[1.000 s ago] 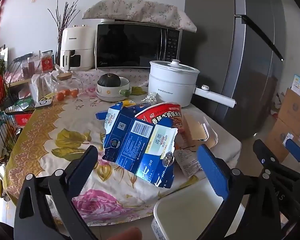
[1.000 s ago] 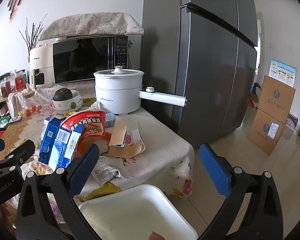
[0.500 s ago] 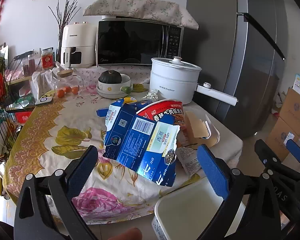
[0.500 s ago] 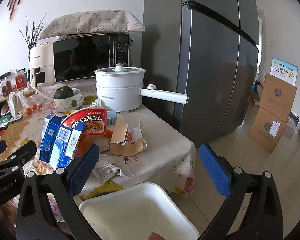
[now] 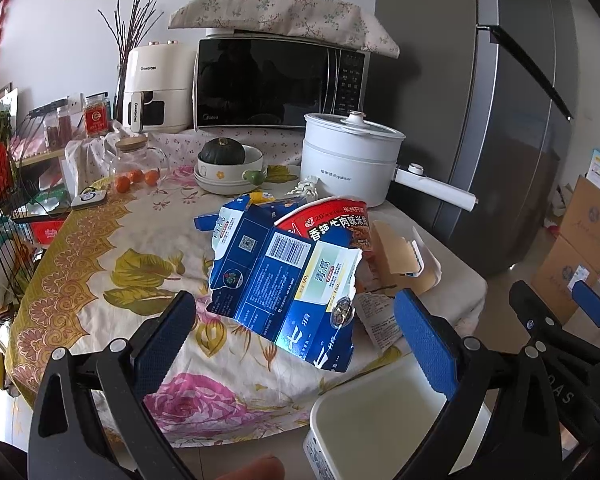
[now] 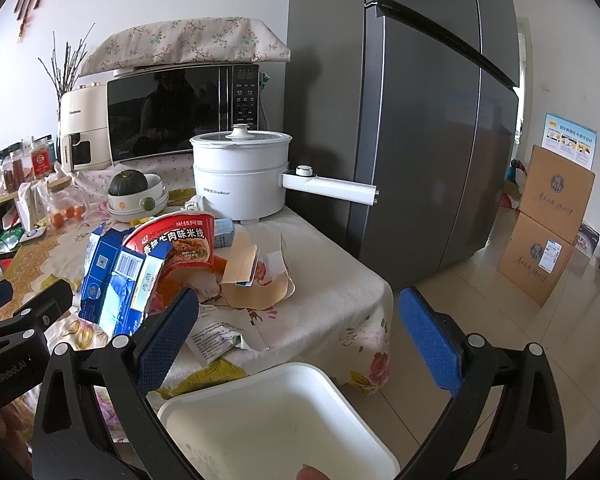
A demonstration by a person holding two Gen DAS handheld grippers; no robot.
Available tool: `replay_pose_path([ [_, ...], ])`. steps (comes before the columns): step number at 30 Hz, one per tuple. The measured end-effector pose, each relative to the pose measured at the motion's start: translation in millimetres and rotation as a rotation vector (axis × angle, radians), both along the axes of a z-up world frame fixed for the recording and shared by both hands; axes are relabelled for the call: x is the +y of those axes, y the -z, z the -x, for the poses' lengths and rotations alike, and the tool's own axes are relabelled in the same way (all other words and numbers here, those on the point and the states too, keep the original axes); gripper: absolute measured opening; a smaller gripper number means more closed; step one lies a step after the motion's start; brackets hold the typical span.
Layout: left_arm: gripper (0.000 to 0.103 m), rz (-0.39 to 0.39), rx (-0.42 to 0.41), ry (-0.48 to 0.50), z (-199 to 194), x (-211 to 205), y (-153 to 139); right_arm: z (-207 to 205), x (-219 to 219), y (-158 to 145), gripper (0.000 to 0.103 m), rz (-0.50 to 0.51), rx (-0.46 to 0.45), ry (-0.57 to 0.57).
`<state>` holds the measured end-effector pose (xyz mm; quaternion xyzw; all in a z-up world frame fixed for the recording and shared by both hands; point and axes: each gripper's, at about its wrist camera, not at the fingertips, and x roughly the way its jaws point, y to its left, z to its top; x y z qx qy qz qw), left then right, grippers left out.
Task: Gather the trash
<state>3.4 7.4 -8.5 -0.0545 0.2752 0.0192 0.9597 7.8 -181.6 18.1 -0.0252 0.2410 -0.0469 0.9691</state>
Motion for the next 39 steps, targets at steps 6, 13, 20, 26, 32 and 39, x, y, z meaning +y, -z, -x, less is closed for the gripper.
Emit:
replay_pose_path([
  [6,0.096,0.001,0.0,-0.003,1.2,1.0,-1.0,-0.3,0.0,-0.4,0.096,-0.001,0.0,0.0],
  [13,0.096,0.004,0.002,-0.005,2.8,2.4,-0.7,-0.4,0.8,0.9,0.096,0.001,0.004,-0.002],
  [20,0.096,0.003,0.007,-0.007,1.5,2.8,0.2,-0.2,1.3,1.3,0.096,0.001,0.004,-0.001],
  [26,0.096,0.004,0.01,-0.008,1.3,3.0,0.3,-0.4,1.2,0.9,0.096,0.002,0.005,-0.001],
  [32,0.096,0.004,0.011,-0.008,1.2,3.1,0.2,-0.7,1.4,0.7,0.096,0.001,0.006,0.0],
  [39,0.096,0.007,0.015,-0.011,2.4,4.2,2.1,-0.9,1.6,1.0,0.096,0.001,0.007,-0.001],
])
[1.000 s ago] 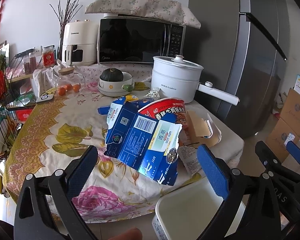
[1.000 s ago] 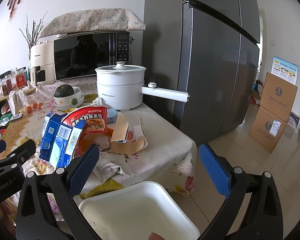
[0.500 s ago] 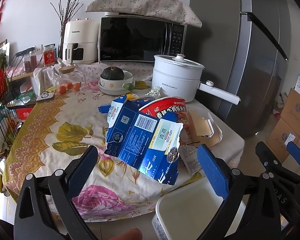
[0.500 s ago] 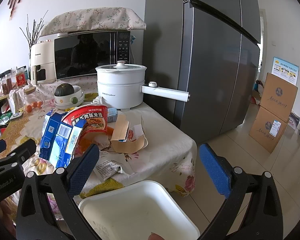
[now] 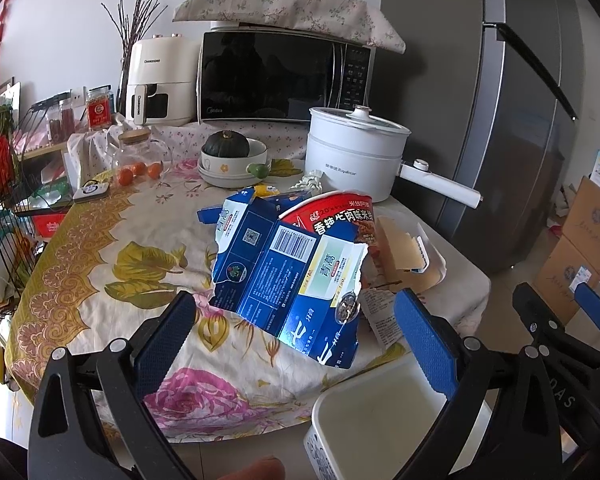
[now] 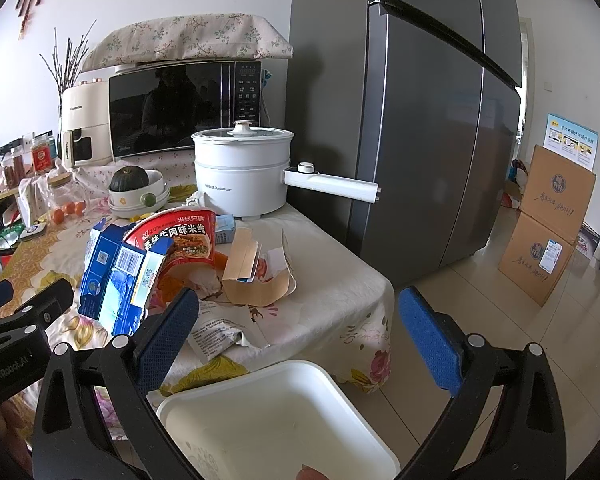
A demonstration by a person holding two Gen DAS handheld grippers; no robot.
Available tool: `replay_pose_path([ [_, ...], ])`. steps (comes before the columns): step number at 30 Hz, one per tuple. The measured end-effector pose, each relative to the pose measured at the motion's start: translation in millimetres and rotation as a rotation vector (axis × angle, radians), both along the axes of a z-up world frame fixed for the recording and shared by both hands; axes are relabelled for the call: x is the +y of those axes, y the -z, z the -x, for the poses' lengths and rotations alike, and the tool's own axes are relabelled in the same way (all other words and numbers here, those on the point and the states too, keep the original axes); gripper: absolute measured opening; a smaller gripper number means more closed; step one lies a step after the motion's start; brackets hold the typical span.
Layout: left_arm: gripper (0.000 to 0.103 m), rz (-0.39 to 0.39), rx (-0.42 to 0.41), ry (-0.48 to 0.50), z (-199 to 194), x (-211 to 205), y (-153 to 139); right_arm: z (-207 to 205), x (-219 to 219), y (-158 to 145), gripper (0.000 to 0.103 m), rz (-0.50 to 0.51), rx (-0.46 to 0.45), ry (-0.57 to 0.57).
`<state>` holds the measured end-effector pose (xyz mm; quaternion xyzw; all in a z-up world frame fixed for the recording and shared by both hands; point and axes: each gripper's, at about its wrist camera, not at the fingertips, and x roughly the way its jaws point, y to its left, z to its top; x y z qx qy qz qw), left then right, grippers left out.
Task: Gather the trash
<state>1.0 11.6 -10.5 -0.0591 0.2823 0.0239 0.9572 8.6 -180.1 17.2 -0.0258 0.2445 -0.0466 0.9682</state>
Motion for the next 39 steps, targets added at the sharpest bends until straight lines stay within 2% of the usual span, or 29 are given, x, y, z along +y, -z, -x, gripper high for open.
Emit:
replay_pose_path([
  [22,0.096,0.001,0.022,-0.013,-4.1,2.6,4.7,-2.8,1.0,9.6,0.096,-0.005,0.035,-0.006],
  [32,0.096,0.005,0.076,-0.049,-12.5,10.6,11.4,-16.1,-1.5,19.6,0.096,-0.035,0.16,-0.011],
  [39,0.096,0.064,0.146,-0.101,-21.7,34.5,20.3,-27.5,7.4,31.9,0.096,-0.032,0.262,-0.034],
])
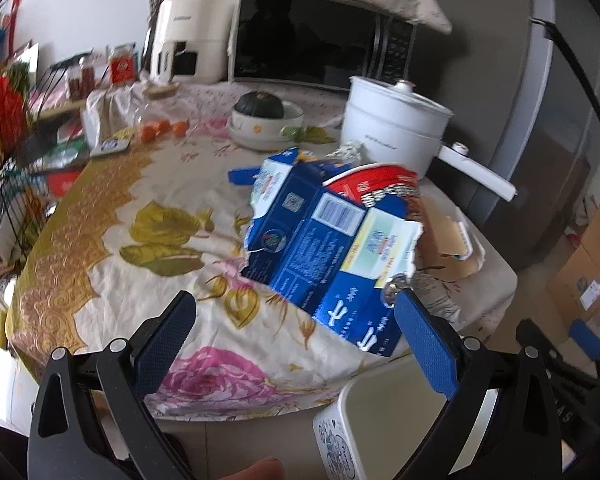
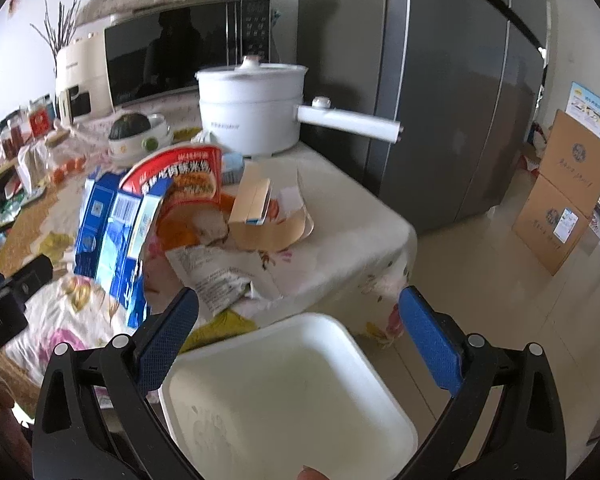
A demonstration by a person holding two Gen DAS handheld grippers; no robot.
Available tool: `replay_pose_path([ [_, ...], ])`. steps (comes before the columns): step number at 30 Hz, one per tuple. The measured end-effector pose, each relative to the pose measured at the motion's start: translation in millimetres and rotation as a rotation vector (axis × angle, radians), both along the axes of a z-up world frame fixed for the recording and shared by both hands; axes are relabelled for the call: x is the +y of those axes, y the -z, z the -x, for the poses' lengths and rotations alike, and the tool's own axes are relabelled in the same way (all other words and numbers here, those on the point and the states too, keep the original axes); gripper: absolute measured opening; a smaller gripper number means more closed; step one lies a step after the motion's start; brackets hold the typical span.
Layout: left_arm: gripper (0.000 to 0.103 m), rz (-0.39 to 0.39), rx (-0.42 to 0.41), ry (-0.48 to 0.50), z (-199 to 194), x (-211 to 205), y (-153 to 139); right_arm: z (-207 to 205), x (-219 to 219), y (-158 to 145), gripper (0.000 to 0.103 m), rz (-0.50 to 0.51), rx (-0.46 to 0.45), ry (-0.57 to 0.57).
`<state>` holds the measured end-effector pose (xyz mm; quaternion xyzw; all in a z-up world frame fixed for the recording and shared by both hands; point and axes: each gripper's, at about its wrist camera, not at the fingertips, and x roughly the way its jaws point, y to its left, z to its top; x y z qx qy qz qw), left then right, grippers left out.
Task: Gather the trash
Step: 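Grasp the brown paper bag with the right gripper while the left tool approaches the blue carton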
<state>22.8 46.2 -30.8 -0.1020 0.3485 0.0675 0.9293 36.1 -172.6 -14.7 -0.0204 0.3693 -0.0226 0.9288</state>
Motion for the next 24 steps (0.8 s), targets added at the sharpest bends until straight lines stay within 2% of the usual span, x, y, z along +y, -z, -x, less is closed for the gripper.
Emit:
replay_pose_path([
  [3,0.096,0.049,0.018,-0.027,-3.4,13.8,0.0,-7.7,2.0,7.2,0.096,-0.049,0.067,-0.017],
  [8,0.096,0.199,0.006,-0.073,-13.4,49.2,-14.0,-36.3,-13.7,20.6,0.096,-0.31,0.244,-0.025],
  [13,0.096,0.366,-0.117,-0.07,-21.7,85.1,-56.0,-66.9,-28.9,8.5,0.096,-0.481,0.294,-0.03],
  [16,0.096,0.442,-0.198,0.009,-35.1,91.1,-84.8,-86.7,-39.2,-0.4,0.096,-0.582,0.303,-0.021],
  [18,0.096,0.429,-0.214,0.068,-46.7,84.3,-96.1,-103.9,-49.7,-9.3,0.096,-0.661,0.28,-0.017],
  [20,0.096,0.343,-0.16,0.115,-57.8,71.3,-93.0,-116.7,-53.9,-13.9,0.096,-0.663,0.259,-0.025],
  [23,0.096,0.221,-0.103,0.07,-63.3,60.6,-61.3,-134.2,-54.9,-9.4,0.096,-0.679,0.269,-0.06],
  [24,0.096,0.211,-0.066,0.062,-66.0,59.5,-50.9,-138.3,-54.5,-5.7,0.096,-0.684,0.271,-0.066],
])
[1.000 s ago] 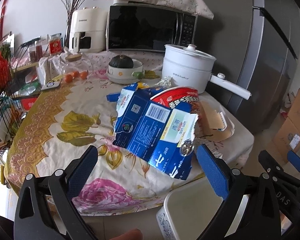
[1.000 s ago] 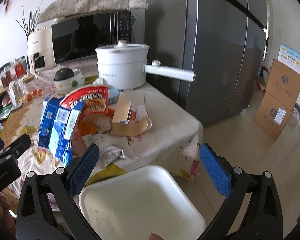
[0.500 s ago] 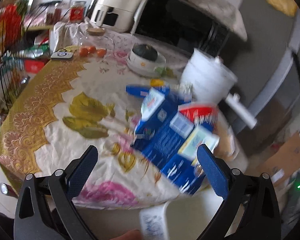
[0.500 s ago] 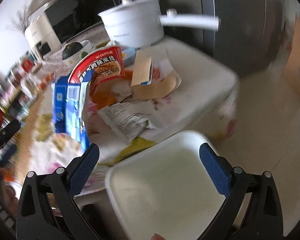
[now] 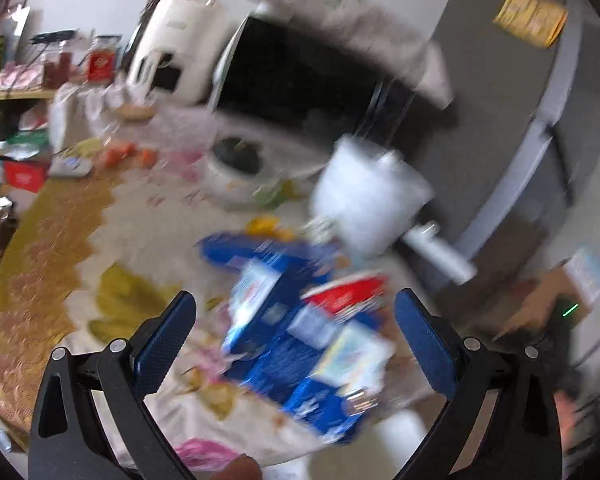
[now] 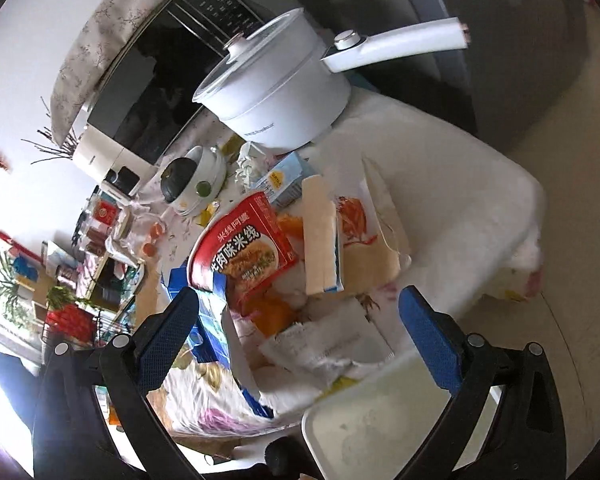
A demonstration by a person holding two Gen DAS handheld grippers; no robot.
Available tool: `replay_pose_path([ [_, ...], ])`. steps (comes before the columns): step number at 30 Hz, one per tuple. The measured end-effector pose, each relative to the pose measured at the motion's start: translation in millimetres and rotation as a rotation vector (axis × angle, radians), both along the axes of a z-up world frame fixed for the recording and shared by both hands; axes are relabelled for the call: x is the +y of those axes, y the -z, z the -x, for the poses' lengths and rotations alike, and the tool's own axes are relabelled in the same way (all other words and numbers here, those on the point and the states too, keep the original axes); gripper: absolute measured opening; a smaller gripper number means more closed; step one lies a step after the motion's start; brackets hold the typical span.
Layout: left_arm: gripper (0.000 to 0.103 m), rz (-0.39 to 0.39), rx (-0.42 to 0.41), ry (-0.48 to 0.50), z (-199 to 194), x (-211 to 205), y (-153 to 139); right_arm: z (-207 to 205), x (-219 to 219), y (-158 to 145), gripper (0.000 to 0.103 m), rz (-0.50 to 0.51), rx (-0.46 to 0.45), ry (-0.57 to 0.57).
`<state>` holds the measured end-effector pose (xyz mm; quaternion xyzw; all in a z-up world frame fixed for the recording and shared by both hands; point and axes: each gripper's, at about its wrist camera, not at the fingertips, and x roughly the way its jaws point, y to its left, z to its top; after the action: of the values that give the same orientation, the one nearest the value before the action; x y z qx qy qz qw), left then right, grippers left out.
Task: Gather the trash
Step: 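Grasp the brown paper bag with the right gripper while the left tool approaches the blue carton, then grasp the torn blue carton with the left gripper while the right gripper holds the paper bag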
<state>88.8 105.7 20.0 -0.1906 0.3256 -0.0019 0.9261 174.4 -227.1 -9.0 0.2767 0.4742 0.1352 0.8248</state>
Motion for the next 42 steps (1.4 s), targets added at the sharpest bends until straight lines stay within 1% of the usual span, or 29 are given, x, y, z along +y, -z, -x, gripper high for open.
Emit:
replay_pose_path([
  [1,0.096,0.02,0.05,0.018,-4.6,-0.9,9.9,-6.5,1.5,4.7,0.095,-0.018,0.0,-0.015],
  [2,0.096,0.058,0.077,0.046,-9.6,-1.2,14.9,-12.1,3.8,8.8,0.091,-0.037,0.005,-0.031],
  [3,0.096,0.087,0.075,0.072,-13.1,-2.3,14.9,-17.8,5.7,11.3,0.089,-0.05,0.013,-0.043],
  [4,0.096,0.074,0.064,0.07,-13.5,-3.5,13.5,-21.5,6.3,12.9,0.086,-0.059,0.017,-0.05],
  [5,0.096,0.029,0.045,0.061,-13.4,-7.3,9.9,-26.8,9.5,13.8,0.084,-0.064,0.014,-0.059],
  [7,0.096,-0.018,0.03,0.055,-13.1,-12.7,8.5,-30.5,14.4,17.2,0.08,-0.055,0.01,-0.071],
  [8,0.096,-0.021,0.031,0.063,-13.5,-15.6,9.2,-35.7,18.3,22.8,0.078,-0.046,0.023,-0.073],
  [12,0.096,-0.011,0.058,0.079,-15.1,-16.8,17.4,-46.0,22.3,43.4,0.075,0.006,0.071,-0.054],
  [16,0.096,0.004,0.064,0.075,-13.6,-13.3,22.2,-54.0,22.5,56.4,0.067,0.016,0.092,-0.044],
  [18,0.096,0.005,0.062,0.074,-13.4,-12.1,22.8,-58.4,25.3,61.8,0.059,0.014,0.099,-0.05],
  [20,0.096,0.003,0.063,0.075,-14.2,-11.3,23.8,-60.6,26.8,67.5,0.043,0.007,0.109,-0.05],
  [21,0.096,0.004,0.064,0.076,-14.1,-11.1,24.2,-61.8,27.7,70.0,0.038,0.002,0.113,-0.049],
  [22,0.096,0.006,0.065,0.077,-14.1,-10.8,24.8,-61.2,27.6,71.1,0.023,0.001,0.113,-0.049],
  [23,0.096,0.008,0.07,0.079,-14.7,-10.3,25.7,-61.5,28.0,71.4,0.012,0.004,0.109,-0.048],
  [25,0.096,0.015,0.073,0.085,-14.2,-9.8,27.6,-58.6,28.2,68.2,0.01,0.012,0.089,-0.043],
  [32,0.096,0.037,0.07,0.105,-14.4,-12.3,30.0,-44.4,31.7,35.1,0.01,0.057,-0.042,-0.044],
  [38,0.096,0.03,0.083,0.097,-15.3,-13.5,33.4,-31.8,25.8,12.2,0.01,0.082,-0.117,-0.033],
  [42,0.096,0.015,0.097,0.12,-15.0,-22.3,36.8,-20.9,25.2,-0.8,0.01,0.116,-0.162,-0.04],
])
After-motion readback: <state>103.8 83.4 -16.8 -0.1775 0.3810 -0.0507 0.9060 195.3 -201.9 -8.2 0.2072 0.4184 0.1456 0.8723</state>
